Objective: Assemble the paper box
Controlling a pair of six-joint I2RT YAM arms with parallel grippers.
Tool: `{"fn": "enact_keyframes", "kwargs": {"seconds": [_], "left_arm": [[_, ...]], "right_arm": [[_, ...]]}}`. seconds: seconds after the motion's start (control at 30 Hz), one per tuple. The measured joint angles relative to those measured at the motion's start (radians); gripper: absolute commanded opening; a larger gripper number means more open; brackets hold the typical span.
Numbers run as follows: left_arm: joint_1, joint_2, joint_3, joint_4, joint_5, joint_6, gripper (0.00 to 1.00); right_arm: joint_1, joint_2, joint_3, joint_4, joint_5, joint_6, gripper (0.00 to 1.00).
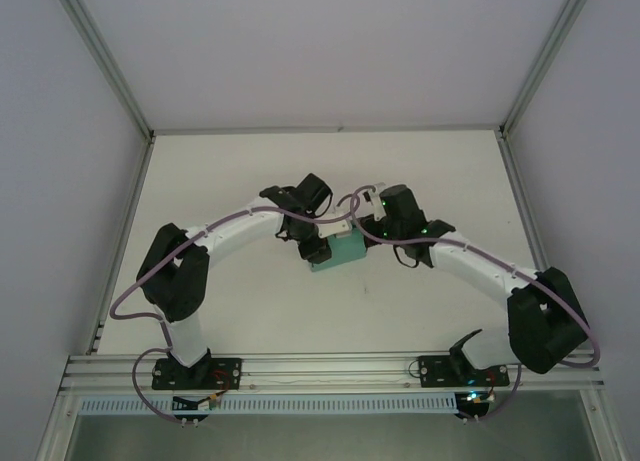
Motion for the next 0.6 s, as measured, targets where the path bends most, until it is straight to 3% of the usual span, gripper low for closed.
{"fn": "enact_keyframes", "kwargs": {"seconds": [0.6], "left_arm": [[0.006, -0.003, -0.007, 0.018, 0.001, 0.016, 0.37]], "right_arm": [[0.021, -0.101, -0.121, 0.053, 0.031, 0.176, 0.0]]}}
